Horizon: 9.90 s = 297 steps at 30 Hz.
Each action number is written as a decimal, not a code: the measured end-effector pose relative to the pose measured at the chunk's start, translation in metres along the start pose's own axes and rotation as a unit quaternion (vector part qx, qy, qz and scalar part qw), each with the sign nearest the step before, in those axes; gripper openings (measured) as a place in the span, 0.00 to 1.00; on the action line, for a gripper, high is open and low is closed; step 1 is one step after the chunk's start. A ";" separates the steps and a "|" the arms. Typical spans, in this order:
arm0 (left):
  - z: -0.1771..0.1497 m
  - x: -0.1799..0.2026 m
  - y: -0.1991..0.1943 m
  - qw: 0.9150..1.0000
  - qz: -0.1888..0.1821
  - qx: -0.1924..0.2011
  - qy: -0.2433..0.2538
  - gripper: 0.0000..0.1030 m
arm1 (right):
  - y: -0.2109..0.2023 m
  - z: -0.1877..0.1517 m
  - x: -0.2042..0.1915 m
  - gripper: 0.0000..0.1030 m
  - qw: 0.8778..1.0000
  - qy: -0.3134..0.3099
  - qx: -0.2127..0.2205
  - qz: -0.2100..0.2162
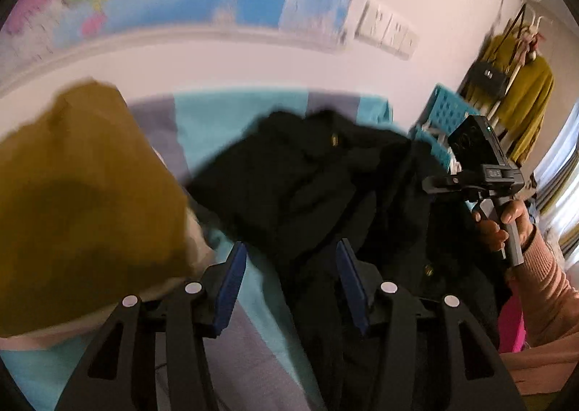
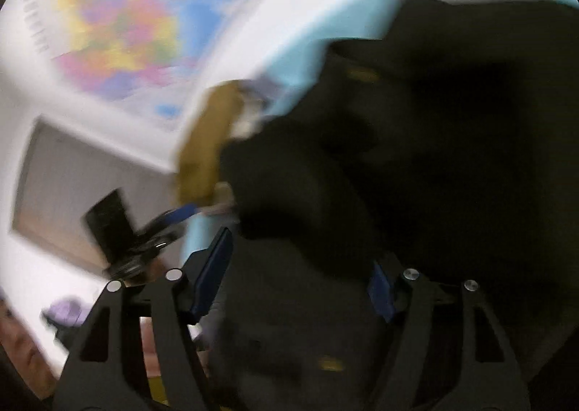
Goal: Fold large clothes
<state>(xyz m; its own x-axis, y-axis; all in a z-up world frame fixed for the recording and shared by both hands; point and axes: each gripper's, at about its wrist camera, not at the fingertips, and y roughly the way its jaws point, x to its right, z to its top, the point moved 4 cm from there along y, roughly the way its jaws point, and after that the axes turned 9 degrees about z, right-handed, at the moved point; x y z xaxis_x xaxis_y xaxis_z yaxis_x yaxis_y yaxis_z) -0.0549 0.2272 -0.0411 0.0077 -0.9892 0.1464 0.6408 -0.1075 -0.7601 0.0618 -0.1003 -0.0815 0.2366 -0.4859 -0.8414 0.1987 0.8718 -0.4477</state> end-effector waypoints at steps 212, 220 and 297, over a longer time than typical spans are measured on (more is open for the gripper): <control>-0.021 0.041 -0.059 0.976 -0.152 0.015 -0.153 0.20 | -0.195 -0.105 -0.067 0.08 0.955 -0.135 0.248 0.091; 0.040 0.021 -0.037 0.976 -0.143 -0.020 -0.166 0.22 | -0.193 -0.035 -0.057 0.08 0.953 -0.100 0.269 0.094; 0.038 0.033 0.103 0.994 0.095 -0.034 0.039 0.09 | -0.108 0.025 0.036 0.06 0.934 -0.179 0.125 -0.283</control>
<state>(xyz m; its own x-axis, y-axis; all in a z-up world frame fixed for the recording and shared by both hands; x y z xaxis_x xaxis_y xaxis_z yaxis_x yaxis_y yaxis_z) 0.0403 0.1878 -0.0902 0.0625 -0.9968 -0.0503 0.5804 0.0773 -0.8107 0.0728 -0.2137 -0.0557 0.3197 -0.8933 -0.3159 0.5940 0.4487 -0.6677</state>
